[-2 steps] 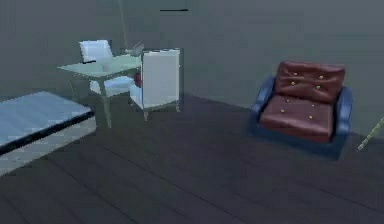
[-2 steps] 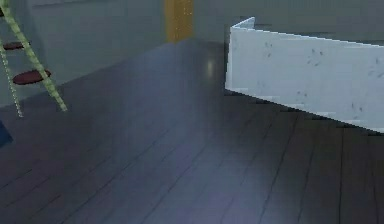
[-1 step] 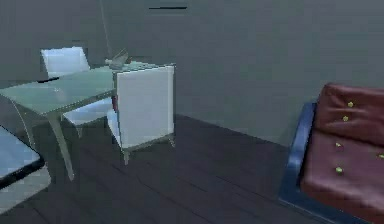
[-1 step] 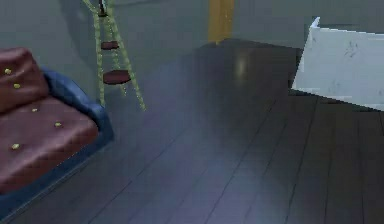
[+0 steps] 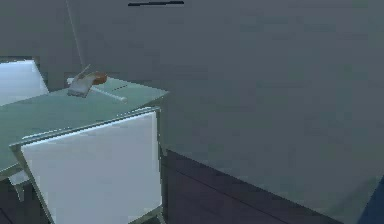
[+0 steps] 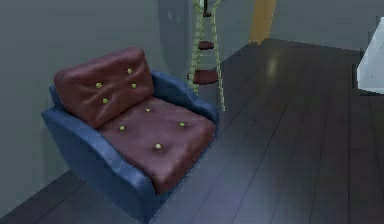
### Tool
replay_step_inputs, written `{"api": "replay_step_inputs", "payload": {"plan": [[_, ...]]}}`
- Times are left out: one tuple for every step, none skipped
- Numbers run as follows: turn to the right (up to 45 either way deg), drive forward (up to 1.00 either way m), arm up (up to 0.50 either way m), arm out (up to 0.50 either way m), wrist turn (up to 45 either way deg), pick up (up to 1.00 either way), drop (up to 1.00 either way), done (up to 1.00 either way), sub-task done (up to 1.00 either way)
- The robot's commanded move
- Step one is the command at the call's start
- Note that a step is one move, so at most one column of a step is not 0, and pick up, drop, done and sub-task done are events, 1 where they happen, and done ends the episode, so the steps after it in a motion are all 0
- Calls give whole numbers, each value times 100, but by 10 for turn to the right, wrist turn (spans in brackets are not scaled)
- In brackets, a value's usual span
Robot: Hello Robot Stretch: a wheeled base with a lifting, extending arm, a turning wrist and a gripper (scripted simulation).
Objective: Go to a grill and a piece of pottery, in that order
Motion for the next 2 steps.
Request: {"api": "replay_step_inputs", "payload": {"plan": [[60, 0, 0, 0, 0, 0, 0, 0, 0], [0, 25, 0, 0, 0, 0, 0, 0, 0]]}}
